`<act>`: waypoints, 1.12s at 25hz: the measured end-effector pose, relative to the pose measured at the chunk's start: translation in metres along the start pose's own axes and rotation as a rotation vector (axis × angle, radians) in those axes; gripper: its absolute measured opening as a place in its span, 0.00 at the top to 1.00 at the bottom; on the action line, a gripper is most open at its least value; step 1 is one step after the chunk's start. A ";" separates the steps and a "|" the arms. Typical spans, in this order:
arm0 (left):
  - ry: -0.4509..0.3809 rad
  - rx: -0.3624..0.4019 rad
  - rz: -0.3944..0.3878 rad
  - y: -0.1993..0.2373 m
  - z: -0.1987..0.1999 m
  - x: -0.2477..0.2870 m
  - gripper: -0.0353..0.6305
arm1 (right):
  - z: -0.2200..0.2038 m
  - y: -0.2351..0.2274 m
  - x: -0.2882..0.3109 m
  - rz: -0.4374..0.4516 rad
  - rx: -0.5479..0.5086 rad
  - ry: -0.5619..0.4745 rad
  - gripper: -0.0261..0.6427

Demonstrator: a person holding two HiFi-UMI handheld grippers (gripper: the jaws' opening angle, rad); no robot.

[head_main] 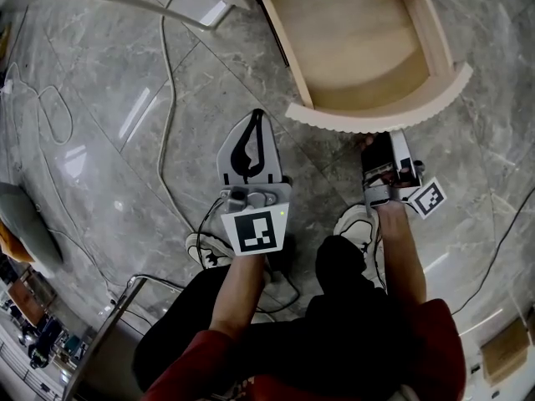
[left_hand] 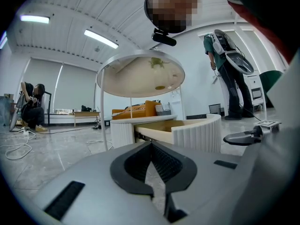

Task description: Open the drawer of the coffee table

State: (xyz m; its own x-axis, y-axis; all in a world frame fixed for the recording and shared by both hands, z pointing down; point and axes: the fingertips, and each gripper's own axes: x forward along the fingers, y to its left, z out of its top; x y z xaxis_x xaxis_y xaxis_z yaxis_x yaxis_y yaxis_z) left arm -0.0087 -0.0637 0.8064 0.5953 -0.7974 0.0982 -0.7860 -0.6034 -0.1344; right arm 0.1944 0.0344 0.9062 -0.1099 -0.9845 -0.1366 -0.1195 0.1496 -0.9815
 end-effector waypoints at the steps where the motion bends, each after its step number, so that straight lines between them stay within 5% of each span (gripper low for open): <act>1: -0.002 0.001 -0.001 -0.001 0.000 0.000 0.93 | -0.004 0.003 0.001 -0.013 -0.034 0.018 0.58; 4: -0.003 0.001 -0.002 -0.002 0.000 -0.001 0.93 | -0.019 0.017 0.006 -0.062 -0.183 0.083 0.58; 7: -0.004 0.001 0.001 0.000 0.000 -0.001 0.93 | -0.021 0.019 0.005 -0.215 -0.417 0.081 0.58; 11: -0.001 0.002 0.001 0.001 -0.002 -0.003 0.93 | -0.021 0.011 -0.011 -0.466 -0.948 0.126 0.58; 14: 0.001 0.000 0.004 0.001 -0.003 -0.004 0.93 | -0.026 0.018 -0.015 -0.545 -1.264 0.153 0.60; 18: 0.001 0.004 0.001 0.002 -0.004 -0.004 0.93 | -0.034 0.028 -0.011 -0.513 -1.349 0.158 0.66; 23: -0.020 0.014 0.001 0.009 0.002 -0.002 0.93 | -0.042 0.041 -0.007 -0.422 -1.325 0.181 0.91; 28: -0.014 0.041 0.010 0.034 0.037 -0.001 0.93 | -0.050 0.091 0.012 -0.389 -1.387 0.208 0.93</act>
State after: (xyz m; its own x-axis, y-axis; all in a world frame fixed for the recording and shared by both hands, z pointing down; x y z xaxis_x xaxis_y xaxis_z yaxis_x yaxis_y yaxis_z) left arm -0.0295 -0.0832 0.7648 0.5898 -0.8033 0.0831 -0.7848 -0.5944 -0.1757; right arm 0.1328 0.0406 0.8219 0.0276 -0.9699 0.2419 -0.9993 -0.0332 -0.0192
